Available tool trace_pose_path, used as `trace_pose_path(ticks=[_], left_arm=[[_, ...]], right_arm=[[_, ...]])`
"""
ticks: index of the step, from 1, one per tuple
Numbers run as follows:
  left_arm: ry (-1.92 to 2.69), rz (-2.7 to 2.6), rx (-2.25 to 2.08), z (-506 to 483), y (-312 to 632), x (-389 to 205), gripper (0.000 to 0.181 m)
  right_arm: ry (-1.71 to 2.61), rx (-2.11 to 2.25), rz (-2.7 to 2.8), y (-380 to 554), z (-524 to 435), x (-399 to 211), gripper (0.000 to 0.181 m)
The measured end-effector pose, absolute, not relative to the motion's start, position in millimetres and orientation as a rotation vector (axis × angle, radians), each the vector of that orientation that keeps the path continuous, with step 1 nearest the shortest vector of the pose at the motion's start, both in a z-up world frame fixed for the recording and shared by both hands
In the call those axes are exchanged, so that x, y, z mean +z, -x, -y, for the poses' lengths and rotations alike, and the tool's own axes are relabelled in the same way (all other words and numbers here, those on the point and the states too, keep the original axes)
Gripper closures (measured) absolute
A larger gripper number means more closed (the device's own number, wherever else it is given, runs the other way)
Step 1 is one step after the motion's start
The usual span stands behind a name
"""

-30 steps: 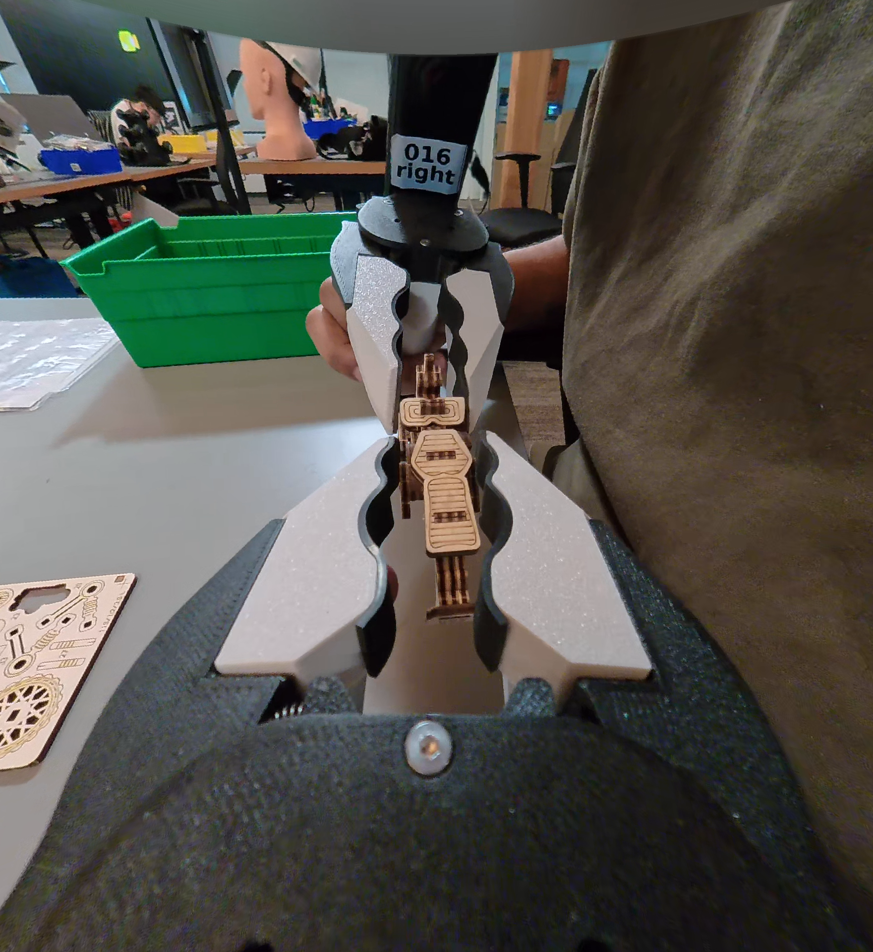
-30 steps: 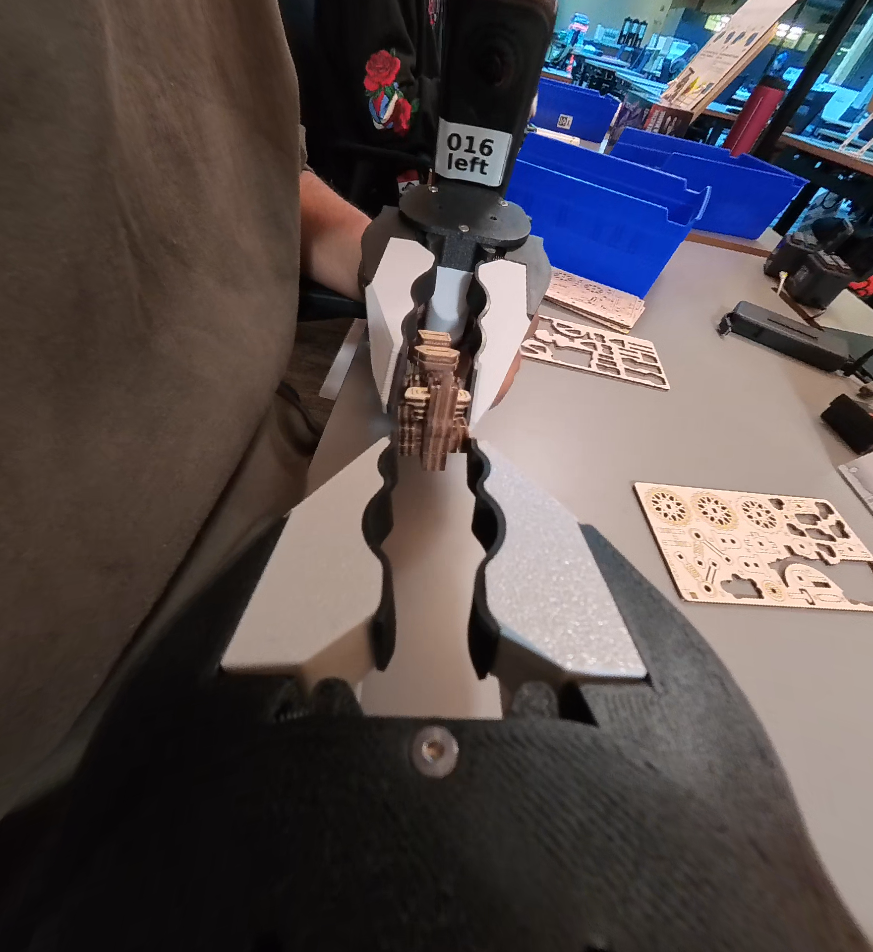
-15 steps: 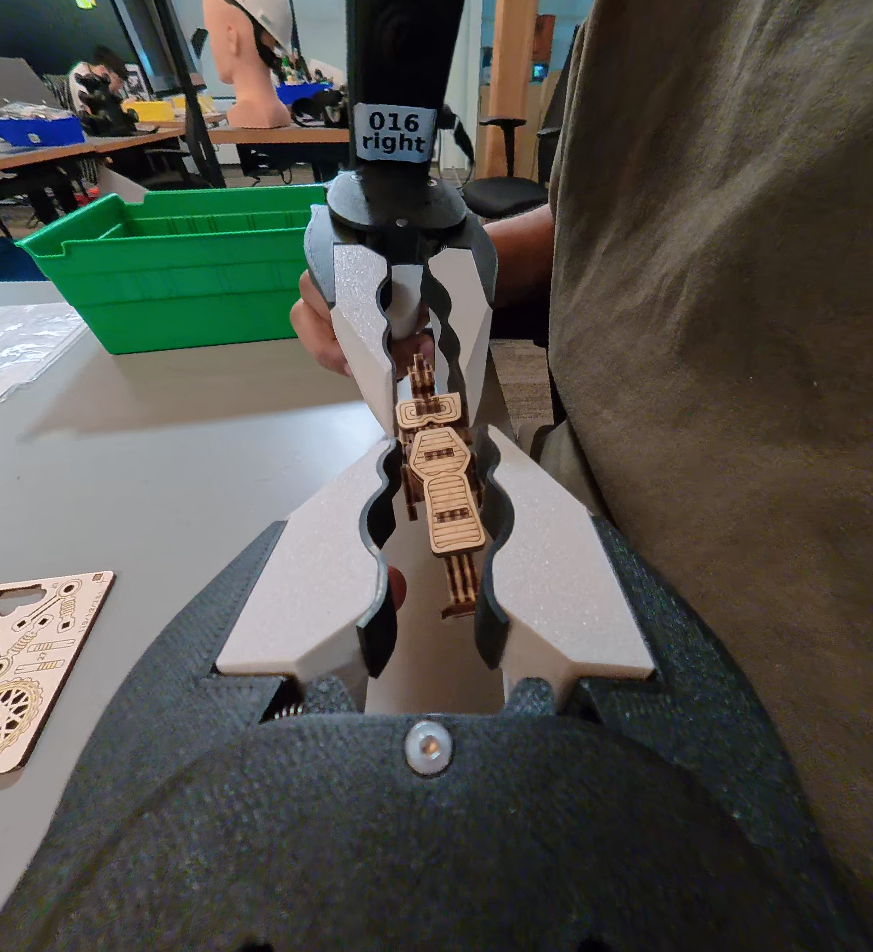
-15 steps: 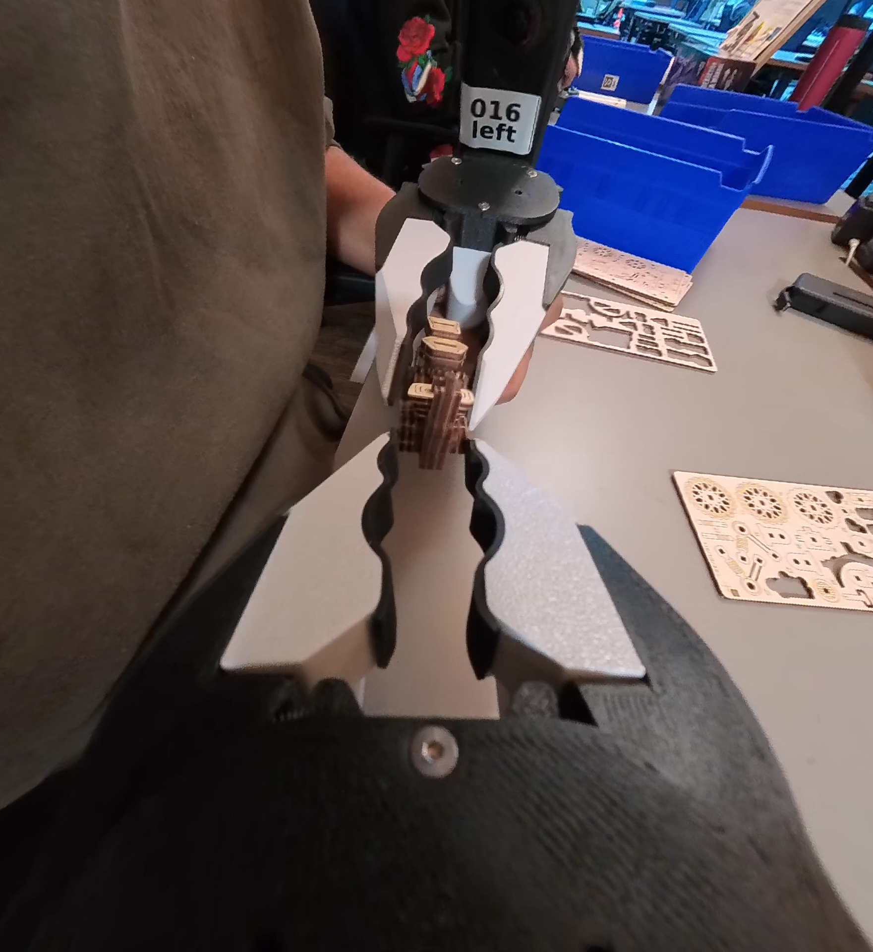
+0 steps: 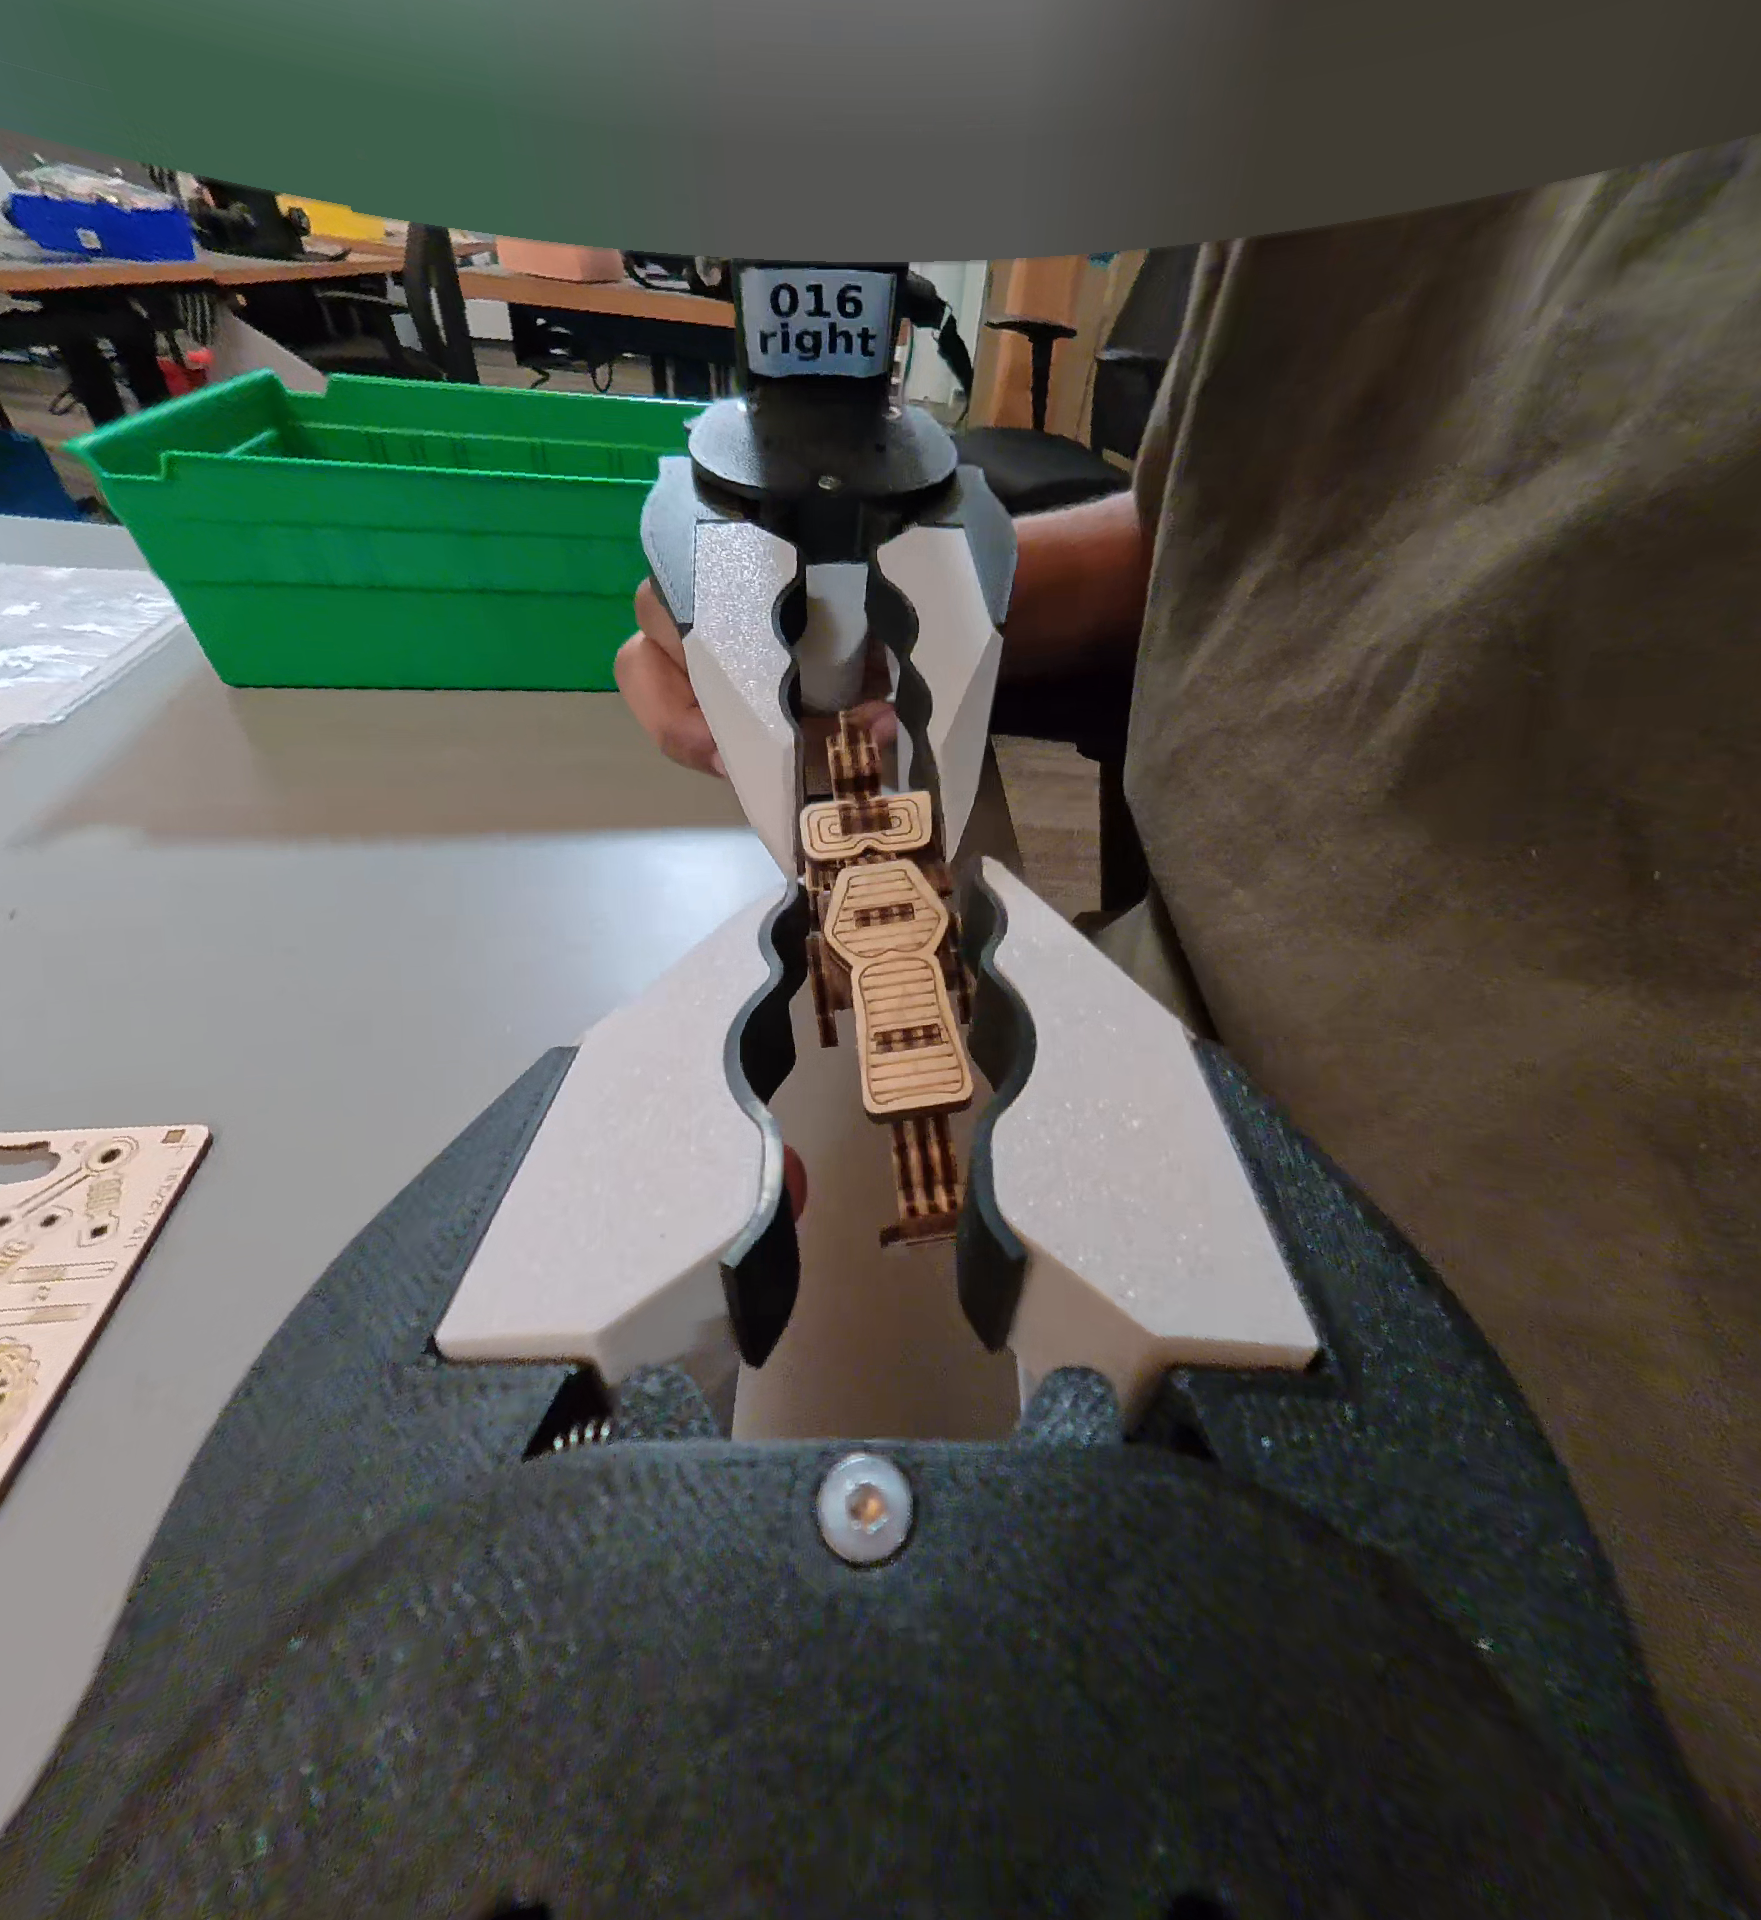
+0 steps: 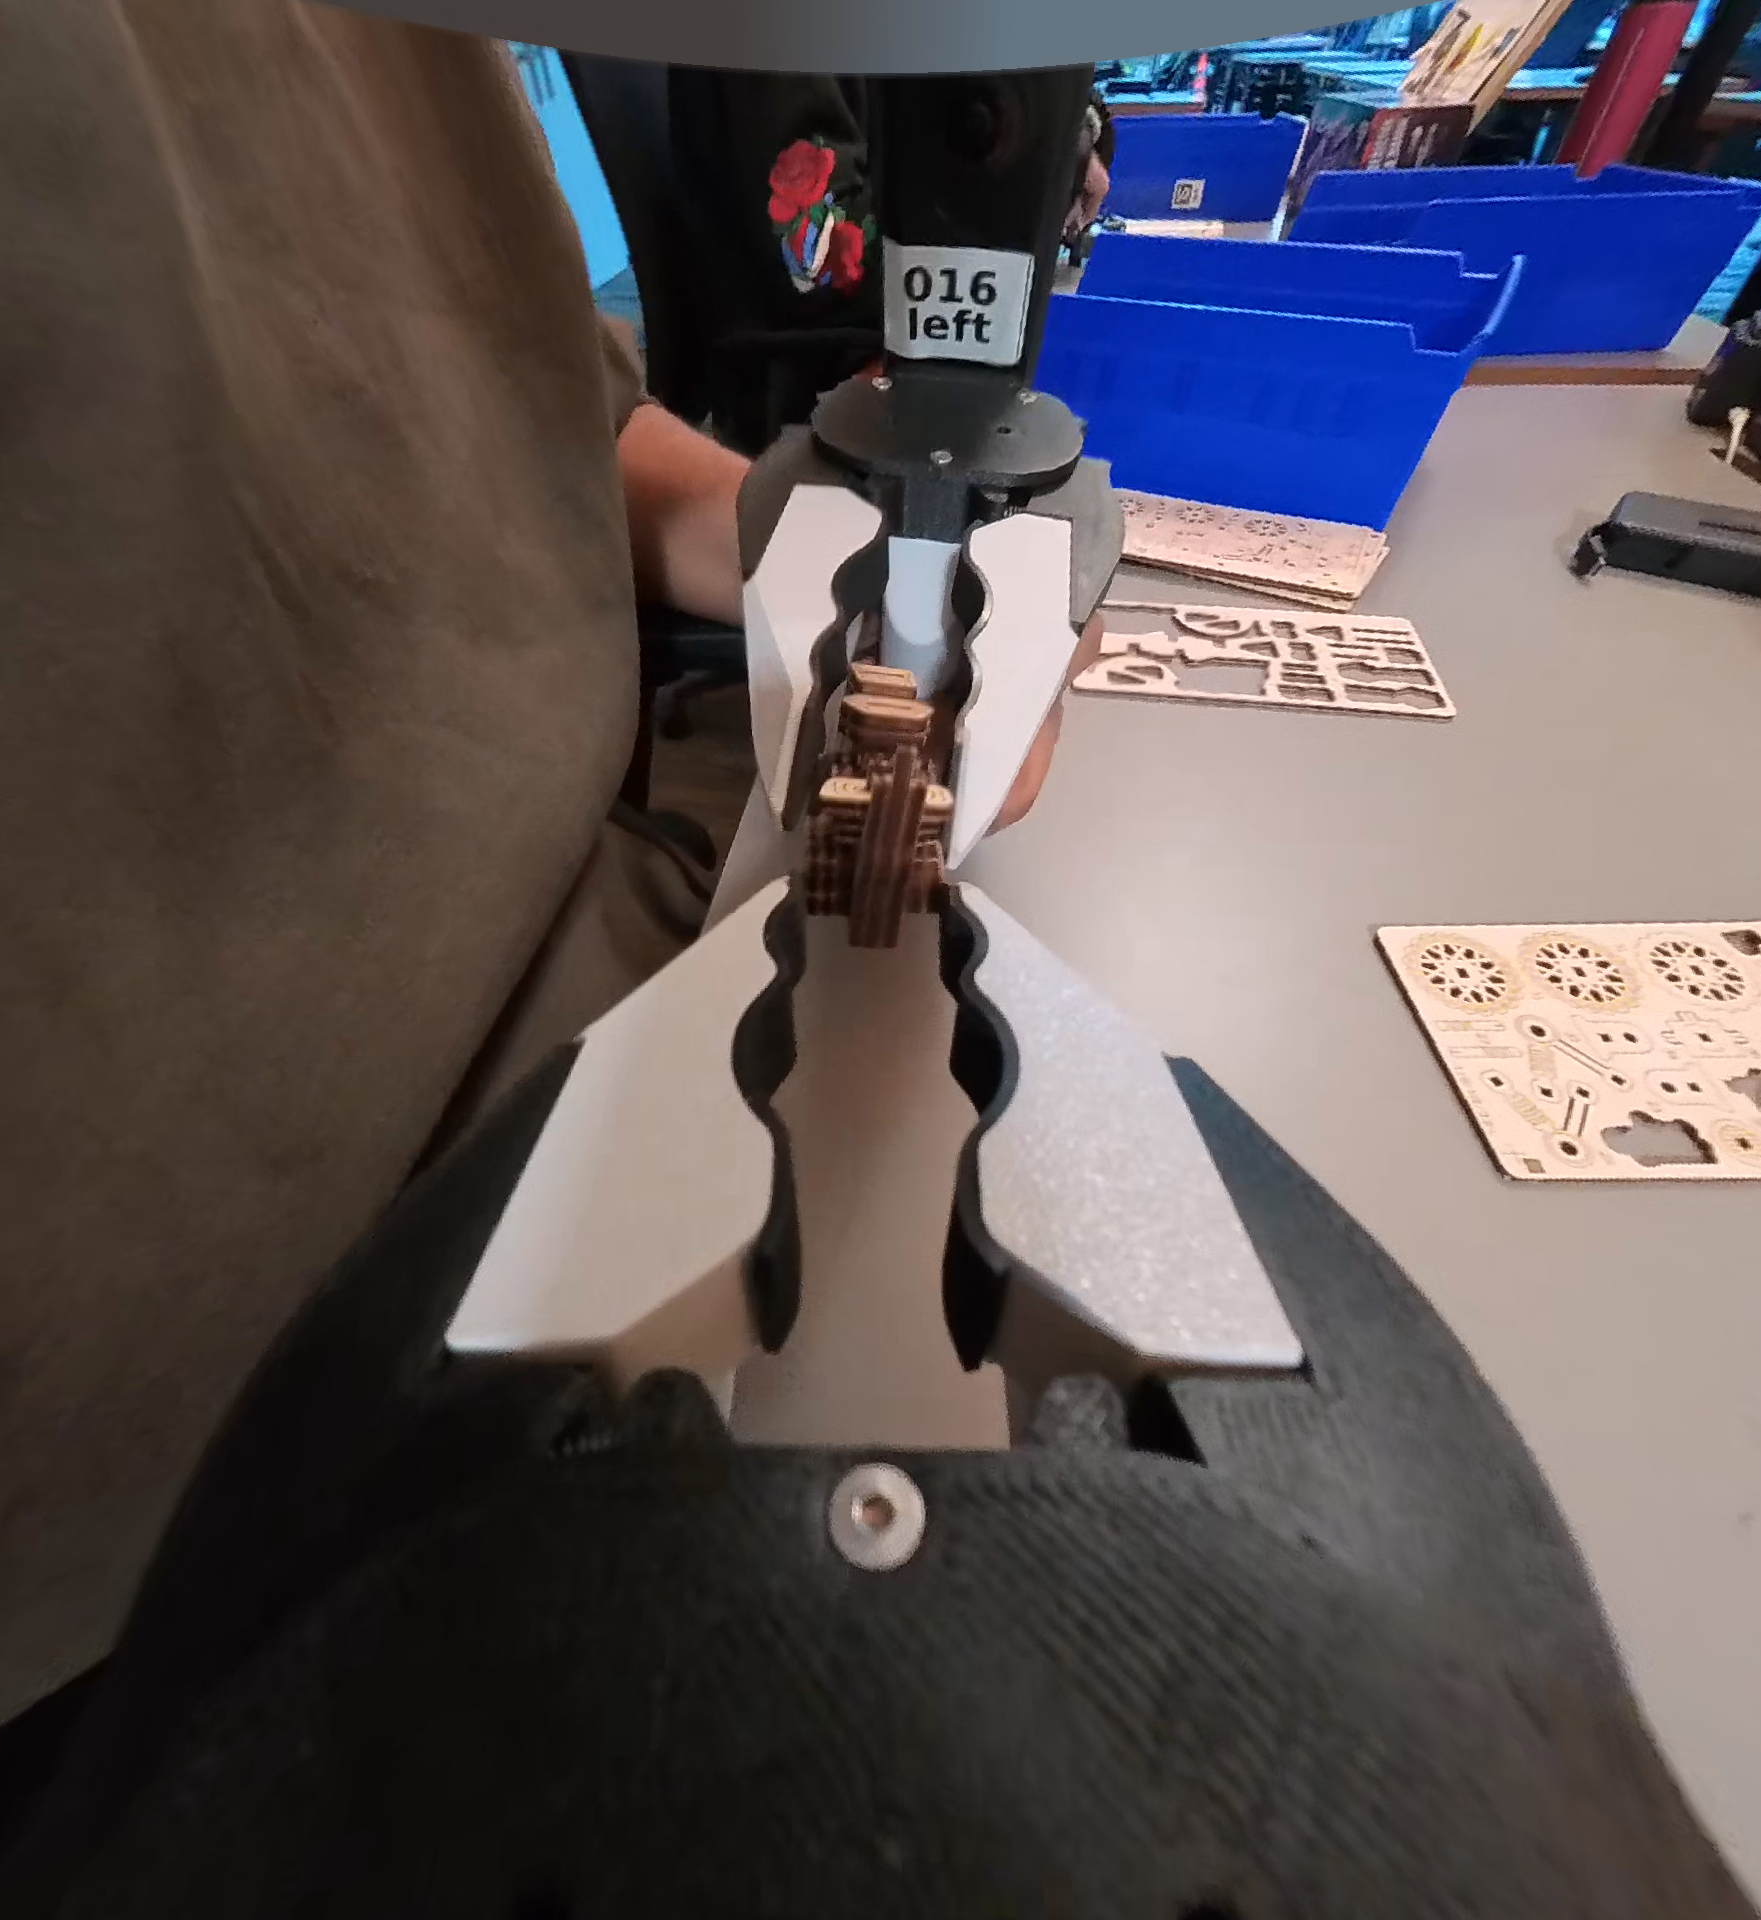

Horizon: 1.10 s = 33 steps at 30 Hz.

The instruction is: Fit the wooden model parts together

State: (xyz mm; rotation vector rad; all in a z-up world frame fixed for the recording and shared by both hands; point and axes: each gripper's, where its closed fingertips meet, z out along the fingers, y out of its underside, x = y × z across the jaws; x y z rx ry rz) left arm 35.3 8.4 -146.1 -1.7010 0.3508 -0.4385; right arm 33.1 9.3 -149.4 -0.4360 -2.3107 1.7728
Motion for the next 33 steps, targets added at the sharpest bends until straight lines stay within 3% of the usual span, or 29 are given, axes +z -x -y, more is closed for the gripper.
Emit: trace_pose_path(ticks=[16, 21, 33], left_arm=[[1.644, -0.094, -0.466, -20, -8, -137, 0.142], [1.632, -0.073, -0.477, -21, -9, -134, 0.152], [1.668, -0.238, -0.282, -17, -13, -137, 0.152]], right_arm=[[0.818, 1.990, 2.195, -7, -25, -142, 0.157], [0.786, 1.962, 2.190, -9, -20, -141, 0.157], [0.660, 1.840, 2.195, -12, -17, -142, 0.157]])
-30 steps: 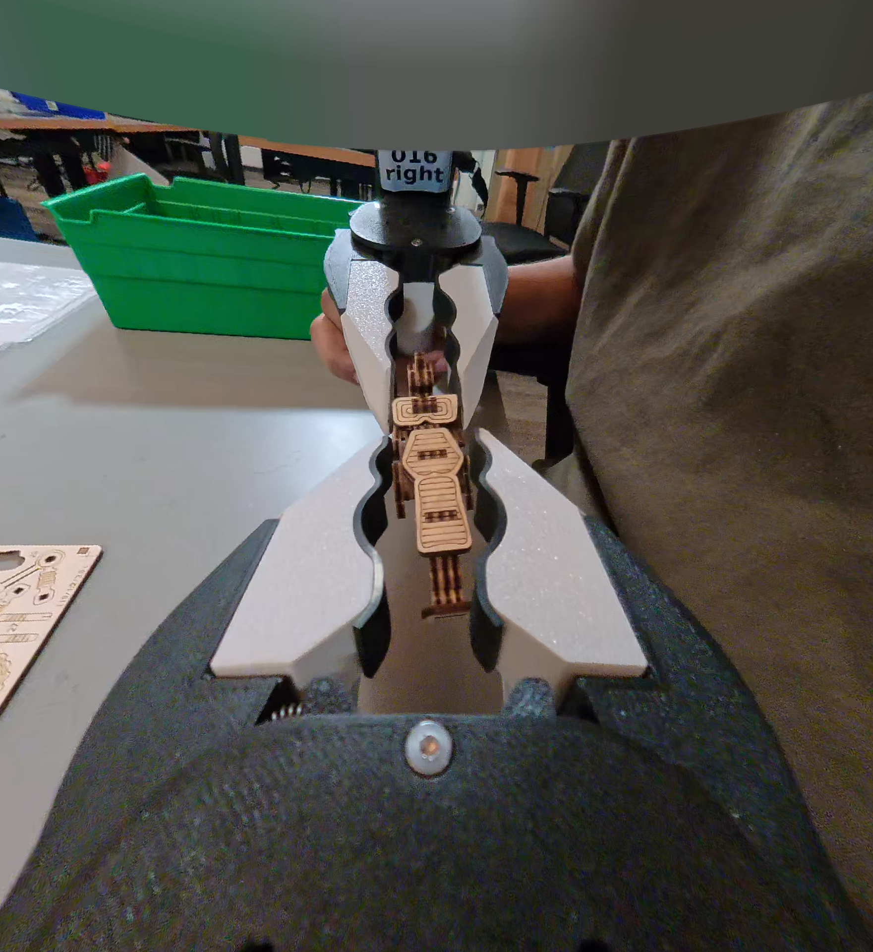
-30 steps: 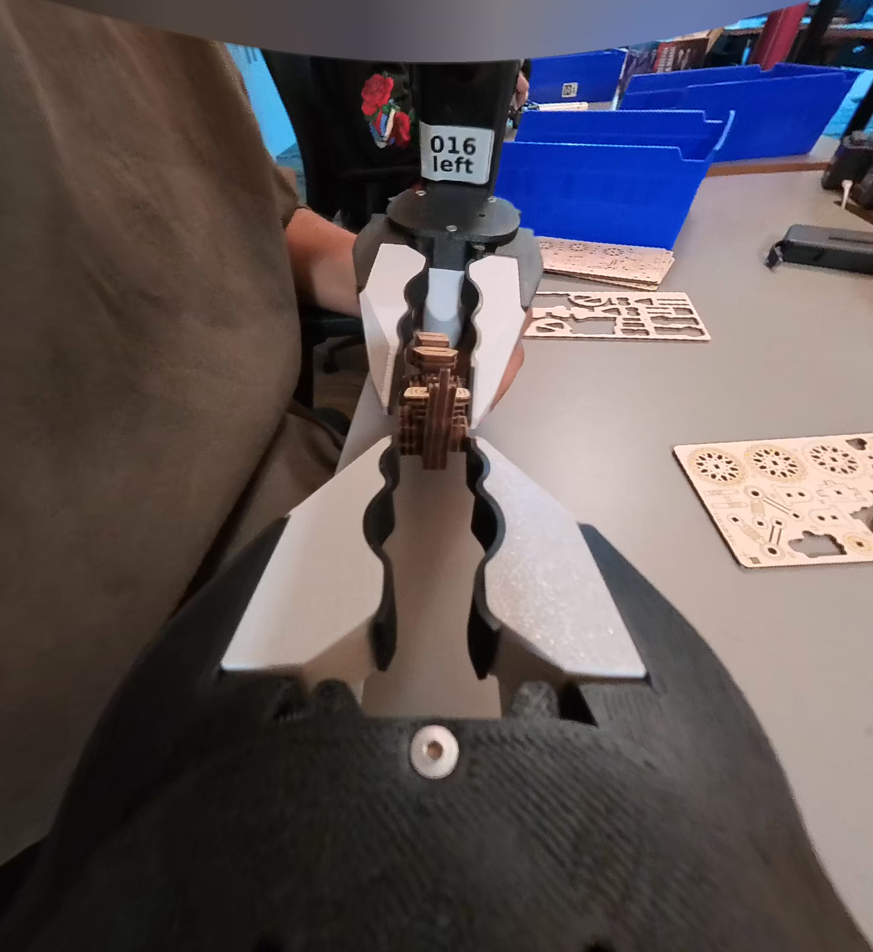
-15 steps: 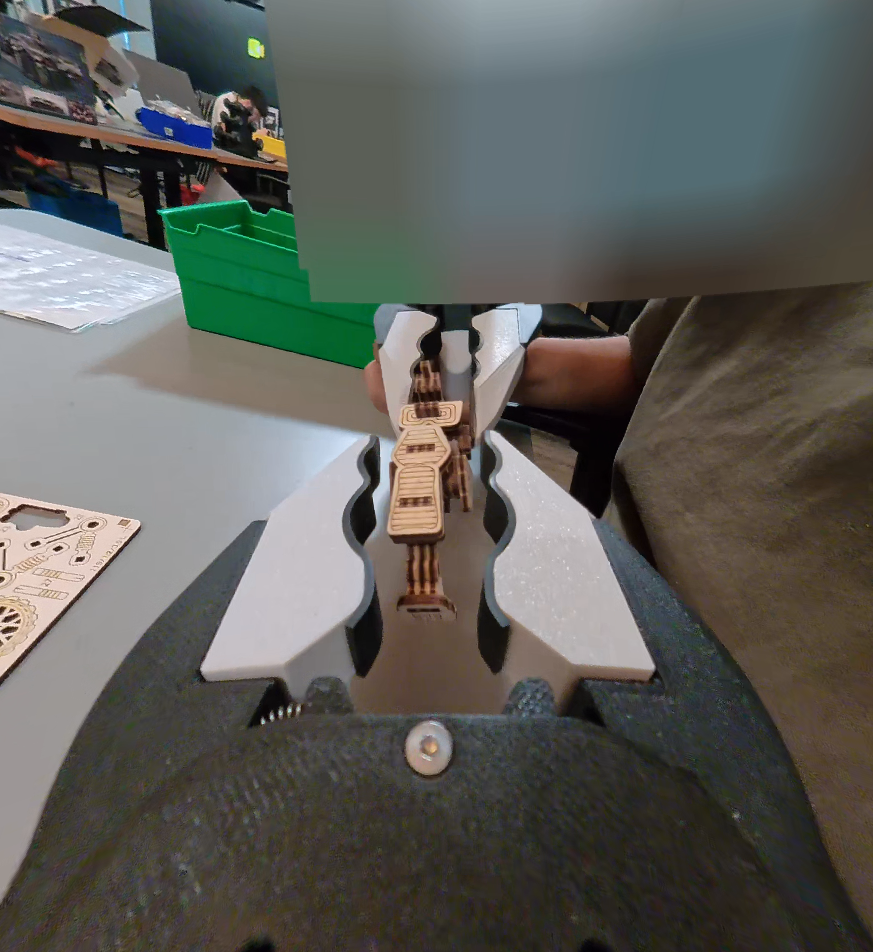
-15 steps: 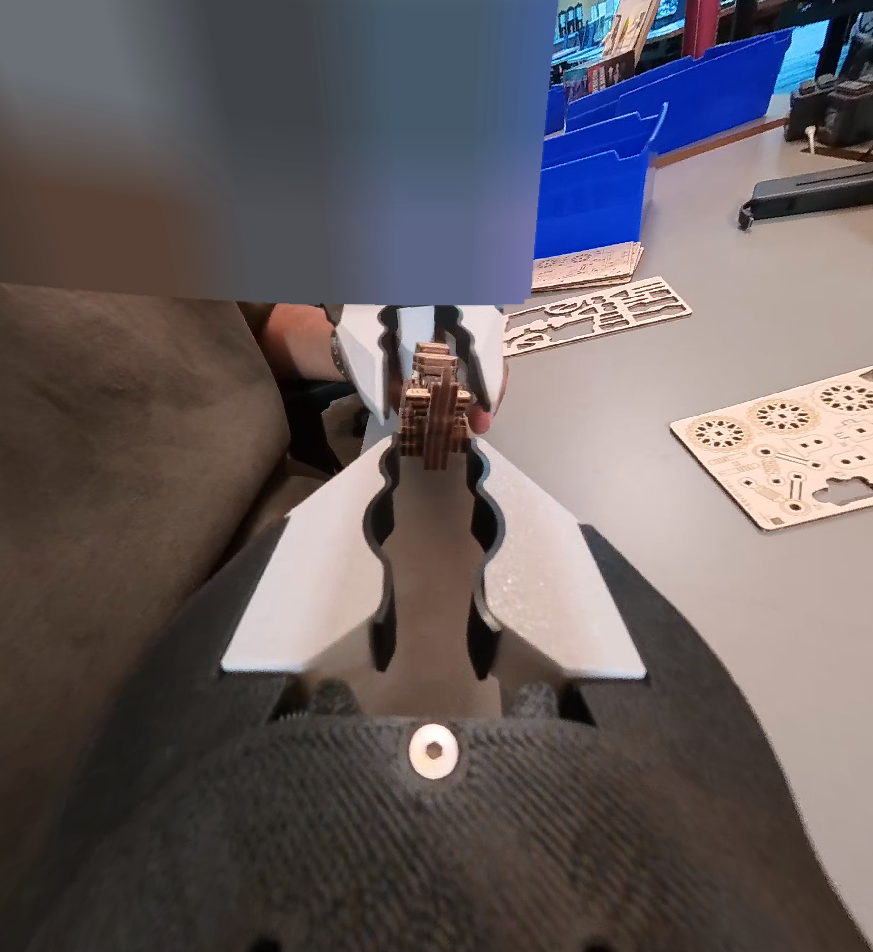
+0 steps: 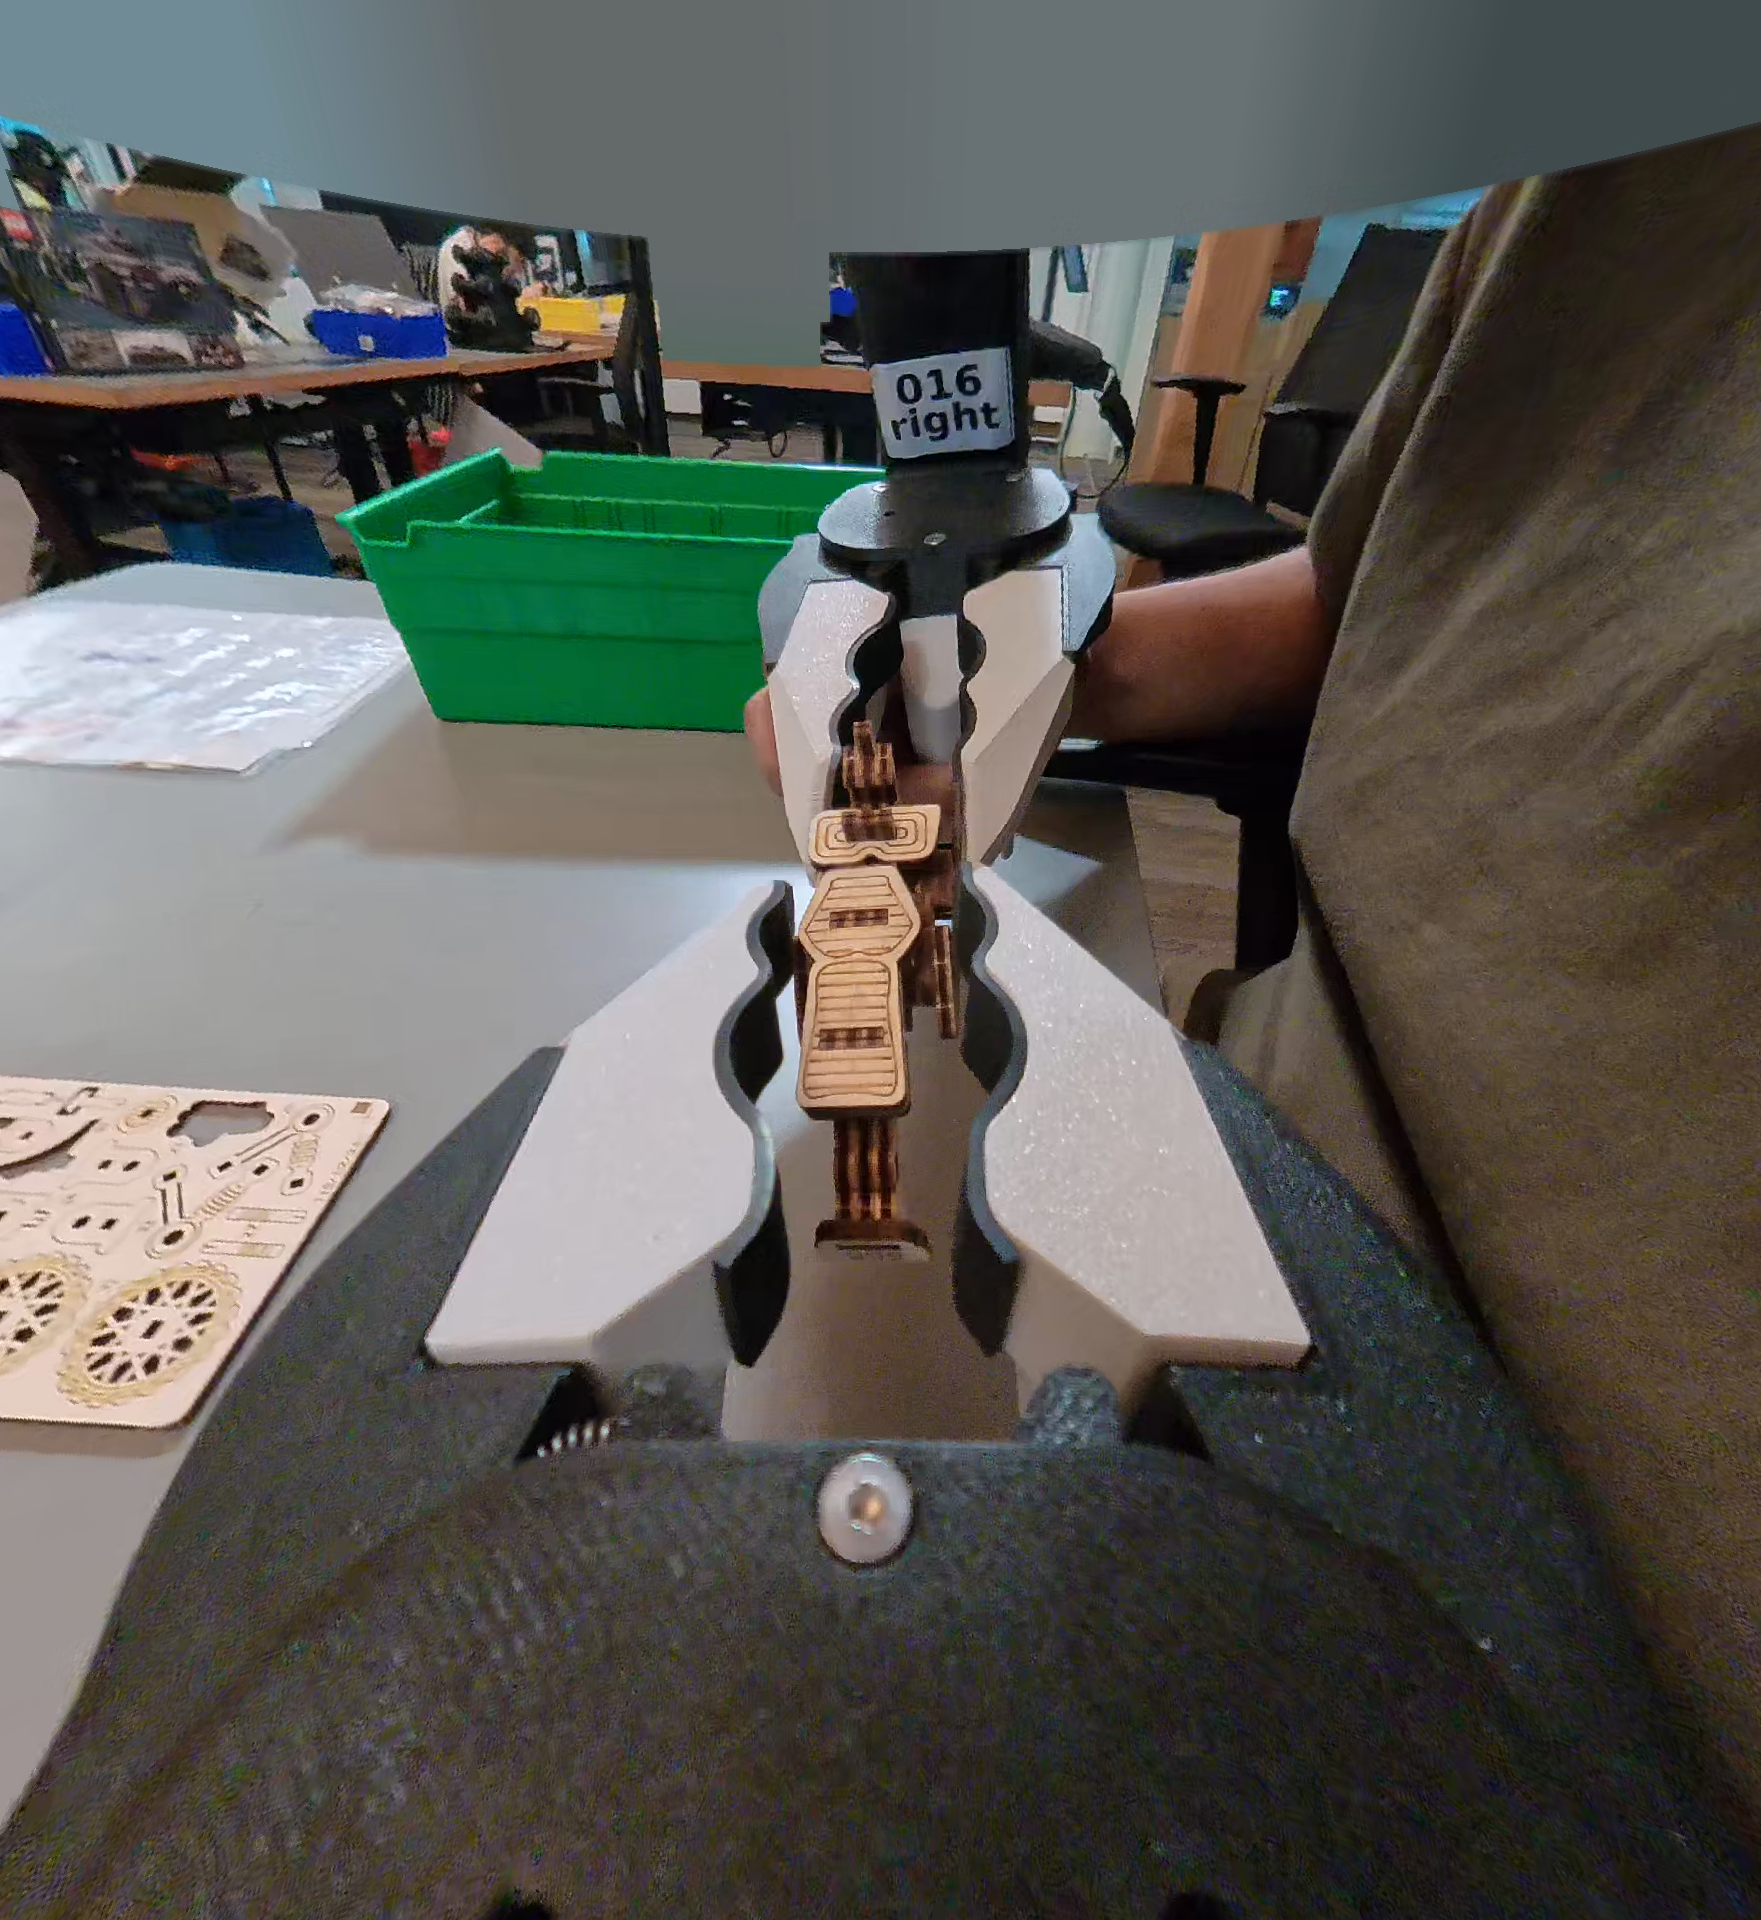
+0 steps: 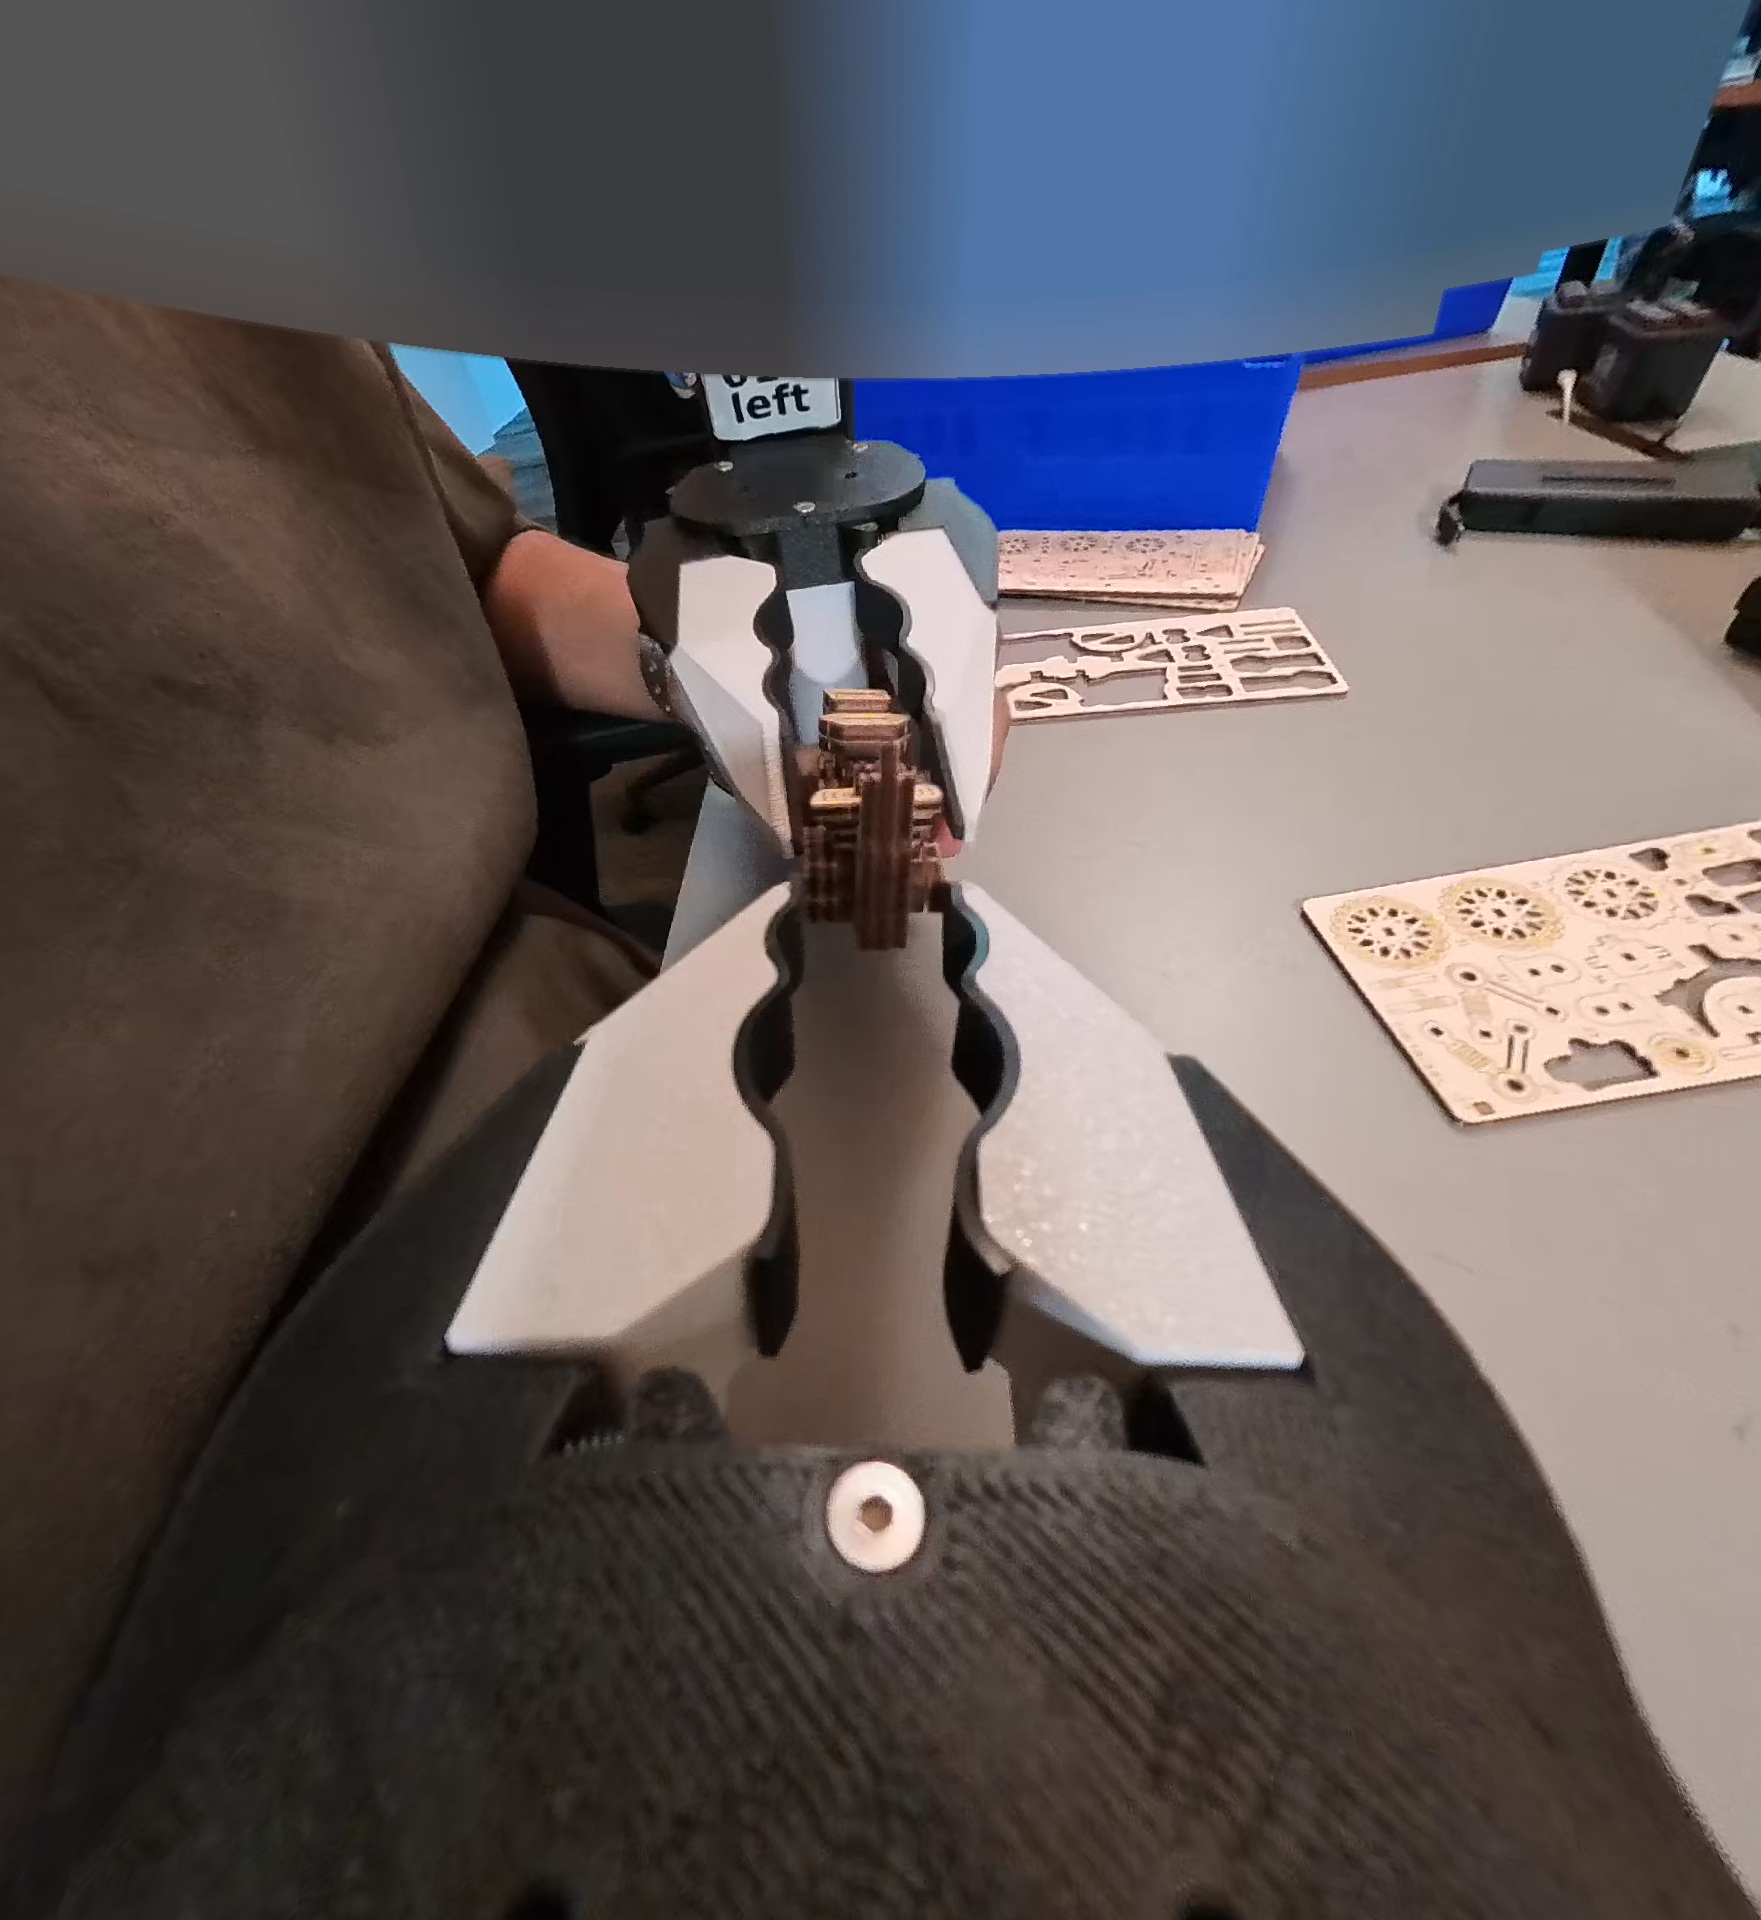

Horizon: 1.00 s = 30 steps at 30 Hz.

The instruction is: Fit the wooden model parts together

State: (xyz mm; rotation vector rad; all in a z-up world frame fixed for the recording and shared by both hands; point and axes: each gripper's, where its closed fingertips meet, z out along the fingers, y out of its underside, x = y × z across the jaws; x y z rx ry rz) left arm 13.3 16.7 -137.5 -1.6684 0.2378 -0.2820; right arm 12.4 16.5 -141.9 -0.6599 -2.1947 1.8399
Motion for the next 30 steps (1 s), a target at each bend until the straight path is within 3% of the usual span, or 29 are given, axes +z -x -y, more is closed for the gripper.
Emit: trace_pose_path(ticks=[8, 30], left_arm=[[1.603, -0.441, -0.058, -10, -26, -131, 0.153], [1.628, -0.500, -0.104, -9, -34, -142, 0.153]], right_arm=[[0.351, 1.676, 2.135, -25, -10, -134, 0.157], [0.325, 1.748, 2.175, -33, -8, -134, 0.157]])
